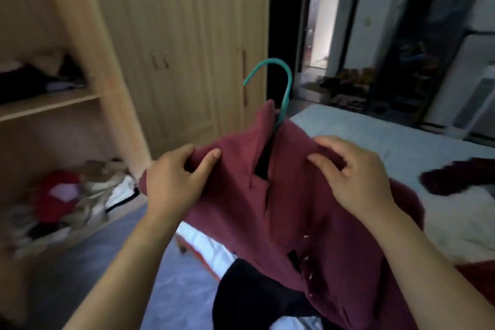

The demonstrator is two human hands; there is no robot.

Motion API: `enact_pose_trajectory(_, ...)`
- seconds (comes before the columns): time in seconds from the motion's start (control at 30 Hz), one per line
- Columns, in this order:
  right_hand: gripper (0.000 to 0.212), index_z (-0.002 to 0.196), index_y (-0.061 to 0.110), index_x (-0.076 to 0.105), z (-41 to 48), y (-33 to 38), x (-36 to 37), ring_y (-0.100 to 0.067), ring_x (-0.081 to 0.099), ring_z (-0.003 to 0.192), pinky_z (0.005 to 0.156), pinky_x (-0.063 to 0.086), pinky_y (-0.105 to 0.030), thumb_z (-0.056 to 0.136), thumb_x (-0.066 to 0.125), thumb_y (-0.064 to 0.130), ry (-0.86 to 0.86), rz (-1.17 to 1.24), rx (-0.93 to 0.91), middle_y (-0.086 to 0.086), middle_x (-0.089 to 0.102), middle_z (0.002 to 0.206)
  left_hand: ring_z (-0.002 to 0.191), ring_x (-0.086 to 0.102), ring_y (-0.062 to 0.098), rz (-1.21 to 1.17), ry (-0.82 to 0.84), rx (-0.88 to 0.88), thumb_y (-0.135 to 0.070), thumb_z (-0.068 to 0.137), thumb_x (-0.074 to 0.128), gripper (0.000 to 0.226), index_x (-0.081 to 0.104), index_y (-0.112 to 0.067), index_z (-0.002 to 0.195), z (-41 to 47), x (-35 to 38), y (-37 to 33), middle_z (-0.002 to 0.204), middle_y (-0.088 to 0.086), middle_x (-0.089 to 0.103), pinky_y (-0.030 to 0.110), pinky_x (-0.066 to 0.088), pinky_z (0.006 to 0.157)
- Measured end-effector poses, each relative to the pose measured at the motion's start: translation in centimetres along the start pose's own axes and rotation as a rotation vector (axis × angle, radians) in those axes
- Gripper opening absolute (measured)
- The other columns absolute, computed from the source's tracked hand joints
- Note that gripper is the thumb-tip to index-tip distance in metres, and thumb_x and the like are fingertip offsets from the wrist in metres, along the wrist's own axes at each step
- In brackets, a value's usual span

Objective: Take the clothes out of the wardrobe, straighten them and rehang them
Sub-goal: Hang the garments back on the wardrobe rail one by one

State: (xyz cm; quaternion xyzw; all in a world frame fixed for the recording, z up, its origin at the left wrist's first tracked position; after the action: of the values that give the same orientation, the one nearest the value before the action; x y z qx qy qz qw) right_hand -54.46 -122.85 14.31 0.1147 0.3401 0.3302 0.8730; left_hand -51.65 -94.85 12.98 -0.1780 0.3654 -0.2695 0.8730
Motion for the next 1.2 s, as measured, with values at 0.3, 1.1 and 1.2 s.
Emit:
enact_pose_trajectory(0.3,0.023,0.102,0.029,0.067,-2.0,3.6,26.8,-0.003,0.062,0.083,0.065,0.048,-0.015,0.080,0.068,0.036,0.414,0.307,-0.027,0.027,0.060,0.095,0.066,0.063,0.025,0.159,0.044,-0.526,-0.068,0.072,0.059,0.042,0.054,-0.029,0.058,-7.9,-3.5,23.5,0.046,-0.009,0.050,0.032,0.036,0.055)
enact_pose_trajectory(1.1,0.035,0.116,0.027,0.064,27.5,23.6,69.8,-0.008,0.063,0.096,0.081,0.050,-0.025,0.086,0.060,0.044,0.582,0.747,-0.481,0.019,0.062,0.109,0.056,0.052,0.015,0.420,-0.512,-0.704,-0.069,0.069,0.050,0.049,0.057,-0.021,0.062,16.6,-18.4,53.7,0.052,-0.004,0.055,0.042,0.047,0.063)
enact_pose_trajectory(1.2,0.039,0.122,0.027,0.059,30.6,25.8,75.3,-0.004,0.058,0.102,0.085,0.046,-0.020,0.088,0.054,0.046,0.625,0.710,-0.535,0.019,0.059,0.110,0.051,0.045,0.007,0.382,-0.551,-0.673,-0.069,0.069,0.051,0.033,0.058,-0.037,0.065,20.5,-20.5,59.3,0.048,-0.012,0.053,0.038,0.045,0.062)
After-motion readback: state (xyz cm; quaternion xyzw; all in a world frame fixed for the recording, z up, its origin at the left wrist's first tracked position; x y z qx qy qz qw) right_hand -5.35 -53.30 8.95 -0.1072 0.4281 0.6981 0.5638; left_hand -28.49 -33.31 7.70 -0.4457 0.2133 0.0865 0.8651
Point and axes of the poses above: each hand's wrist, its own z-axis towards the middle knuckle, its own x-axis out of the palm, y = z × x, the point moved 10 cm from there along z, towards the middle knuckle
